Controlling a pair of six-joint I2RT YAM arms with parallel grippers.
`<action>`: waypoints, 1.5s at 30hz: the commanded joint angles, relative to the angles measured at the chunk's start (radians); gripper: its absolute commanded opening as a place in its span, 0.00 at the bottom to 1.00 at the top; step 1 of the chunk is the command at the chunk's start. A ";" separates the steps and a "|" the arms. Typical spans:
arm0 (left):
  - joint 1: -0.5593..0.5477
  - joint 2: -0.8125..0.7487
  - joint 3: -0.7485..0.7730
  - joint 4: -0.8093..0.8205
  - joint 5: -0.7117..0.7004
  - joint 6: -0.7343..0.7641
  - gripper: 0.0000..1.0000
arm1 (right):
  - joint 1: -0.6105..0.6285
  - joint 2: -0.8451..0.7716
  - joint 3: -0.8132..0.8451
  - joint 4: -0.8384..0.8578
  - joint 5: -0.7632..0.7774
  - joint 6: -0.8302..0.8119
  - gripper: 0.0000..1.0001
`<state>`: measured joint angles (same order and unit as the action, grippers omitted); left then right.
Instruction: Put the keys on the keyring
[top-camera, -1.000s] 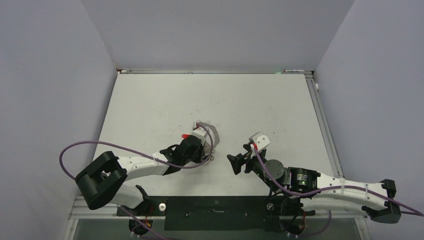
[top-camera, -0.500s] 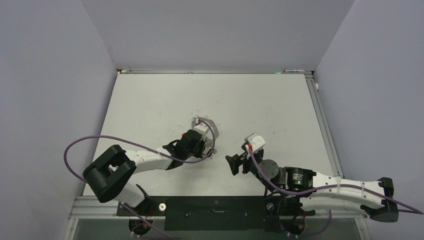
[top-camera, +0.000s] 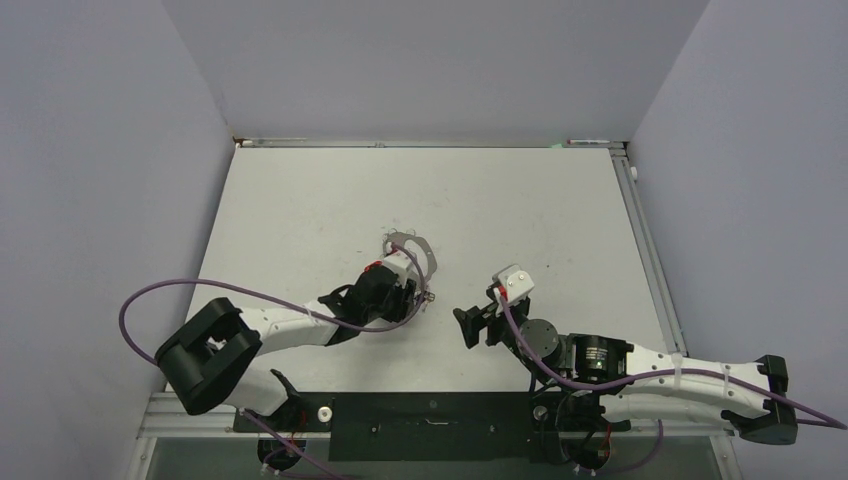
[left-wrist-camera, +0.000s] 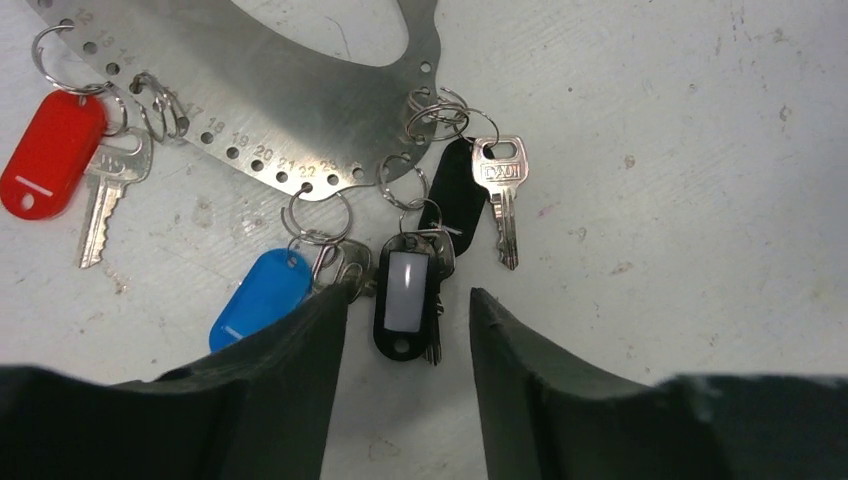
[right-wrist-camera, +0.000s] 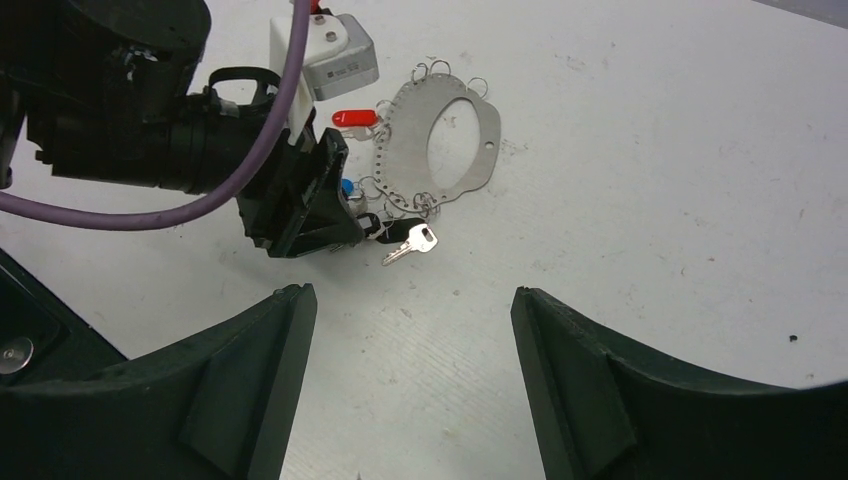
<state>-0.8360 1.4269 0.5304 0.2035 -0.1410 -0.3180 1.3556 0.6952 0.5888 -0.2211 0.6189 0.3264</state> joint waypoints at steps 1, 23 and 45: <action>0.001 -0.117 0.015 -0.089 -0.053 -0.050 0.51 | 0.001 -0.013 0.035 -0.001 0.045 0.006 0.73; -0.132 -1.014 0.224 -0.681 -0.467 -0.012 0.96 | 0.002 -0.154 0.017 0.096 0.090 -0.019 0.76; -0.055 -1.027 0.082 -0.645 -0.469 0.106 0.96 | 0.002 -0.665 -0.138 0.047 0.216 0.074 0.87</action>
<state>-0.8963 0.4229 0.6159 -0.4751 -0.6483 -0.2214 1.3556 0.0601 0.4557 -0.1719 0.8425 0.3809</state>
